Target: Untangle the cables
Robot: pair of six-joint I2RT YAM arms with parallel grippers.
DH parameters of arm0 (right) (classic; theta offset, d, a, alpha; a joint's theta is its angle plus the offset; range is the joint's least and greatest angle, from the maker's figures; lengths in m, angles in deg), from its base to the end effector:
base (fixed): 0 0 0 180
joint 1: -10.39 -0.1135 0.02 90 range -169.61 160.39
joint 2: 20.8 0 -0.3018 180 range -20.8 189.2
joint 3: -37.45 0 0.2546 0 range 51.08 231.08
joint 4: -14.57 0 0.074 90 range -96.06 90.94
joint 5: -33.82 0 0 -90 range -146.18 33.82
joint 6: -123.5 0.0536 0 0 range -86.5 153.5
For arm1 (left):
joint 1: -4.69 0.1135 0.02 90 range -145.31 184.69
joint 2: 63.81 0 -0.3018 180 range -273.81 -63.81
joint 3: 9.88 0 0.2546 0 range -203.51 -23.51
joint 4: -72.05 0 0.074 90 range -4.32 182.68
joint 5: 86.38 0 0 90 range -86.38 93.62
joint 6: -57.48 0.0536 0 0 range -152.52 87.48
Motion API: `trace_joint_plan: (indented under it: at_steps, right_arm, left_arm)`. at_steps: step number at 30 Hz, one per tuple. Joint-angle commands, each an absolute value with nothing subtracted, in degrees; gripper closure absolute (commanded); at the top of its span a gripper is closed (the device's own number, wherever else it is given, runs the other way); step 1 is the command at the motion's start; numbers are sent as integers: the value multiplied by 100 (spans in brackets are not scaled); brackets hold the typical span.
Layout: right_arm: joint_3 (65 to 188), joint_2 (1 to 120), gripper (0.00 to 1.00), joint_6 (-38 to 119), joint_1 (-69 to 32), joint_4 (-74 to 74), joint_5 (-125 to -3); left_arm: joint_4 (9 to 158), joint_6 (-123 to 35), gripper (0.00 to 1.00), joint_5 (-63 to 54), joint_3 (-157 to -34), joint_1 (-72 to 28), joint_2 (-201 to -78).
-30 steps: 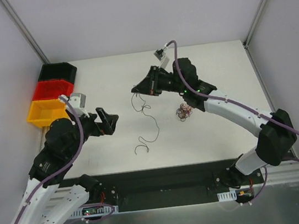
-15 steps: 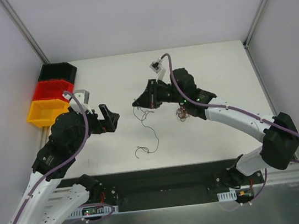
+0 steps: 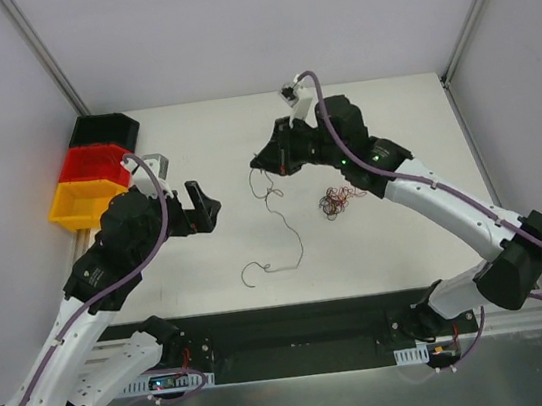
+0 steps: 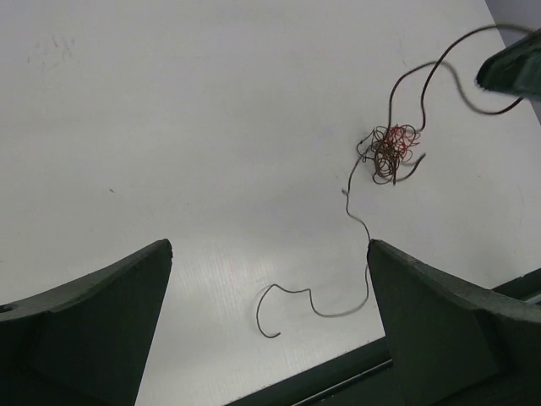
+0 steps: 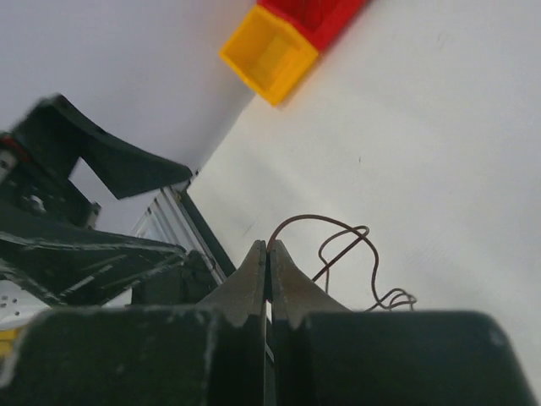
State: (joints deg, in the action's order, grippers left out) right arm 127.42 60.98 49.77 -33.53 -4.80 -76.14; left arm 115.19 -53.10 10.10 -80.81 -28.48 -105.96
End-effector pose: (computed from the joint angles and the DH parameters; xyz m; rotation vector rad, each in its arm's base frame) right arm 0.2400 0.2566 0.4244 -0.7062 1.7433 1.0504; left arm 0.1227 -0.0730 0.4070 0.1223 1.8519 -0.5570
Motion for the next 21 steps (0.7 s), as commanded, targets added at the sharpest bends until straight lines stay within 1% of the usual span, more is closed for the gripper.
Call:
trace_joint_plan:
  at_steps: [1, 4, 11, 14, 21]
  right_arm:
    - [13624, 5698, 100, 4527, -3277, -926, -7472]
    - [13503, 5716, 100, 4668, -3294, -742, -7674]
    - [12107, 5716, 100, 5309, -3417, 363, -7823]
    - [11675, 5943, 100, 5476, -3514, 778, -7833]
    - [11595, 6665, 95, 5433, -3444, 691, -7938]
  left_arm:
    - [11494, -5440, 1, 986, -8372, -2836, -10521]
    - [11494, -5528, 1, 1012, -8293, -2836, -10477]
    - [11486, -5608, 1, 898, -8179, -2836, -10494]
    - [11486, -5634, 1, 872, -8135, -2836, -10564]
    - [11442, -5853, 1, 521, -7854, -2836, -11021]
